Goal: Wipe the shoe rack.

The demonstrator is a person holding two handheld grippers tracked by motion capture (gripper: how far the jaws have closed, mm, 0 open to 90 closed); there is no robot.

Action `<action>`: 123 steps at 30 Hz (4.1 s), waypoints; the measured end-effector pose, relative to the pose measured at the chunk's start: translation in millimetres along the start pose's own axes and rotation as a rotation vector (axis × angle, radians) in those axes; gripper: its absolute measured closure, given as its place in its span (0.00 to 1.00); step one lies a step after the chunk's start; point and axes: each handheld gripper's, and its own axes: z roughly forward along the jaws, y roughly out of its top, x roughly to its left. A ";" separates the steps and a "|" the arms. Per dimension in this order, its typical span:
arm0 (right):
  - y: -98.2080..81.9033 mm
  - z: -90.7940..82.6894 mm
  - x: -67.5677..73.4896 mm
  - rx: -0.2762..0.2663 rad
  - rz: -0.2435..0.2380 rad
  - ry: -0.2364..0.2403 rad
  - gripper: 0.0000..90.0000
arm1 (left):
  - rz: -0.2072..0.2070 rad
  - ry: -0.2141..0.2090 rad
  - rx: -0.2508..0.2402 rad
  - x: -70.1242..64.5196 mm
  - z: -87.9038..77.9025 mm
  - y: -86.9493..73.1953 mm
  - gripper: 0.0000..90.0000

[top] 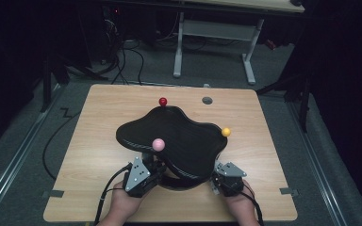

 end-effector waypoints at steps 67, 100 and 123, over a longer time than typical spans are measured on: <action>10.1 19.4 -18.2 -0.021 0.028 -0.089 0.86 | 0.003 0.055 0.013 7.4 -19.0 -4.9 0.83; 30.2 3.0 114.6 -0.091 -0.096 0.280 0.87 | 0.003 0.022 0.001 1.5 -11.0 -3.6 0.83; 18.3 5.4 65.3 -0.059 -0.087 0.124 0.87 | 0.022 0.029 0.012 0.8 -11.2 -2.2 0.83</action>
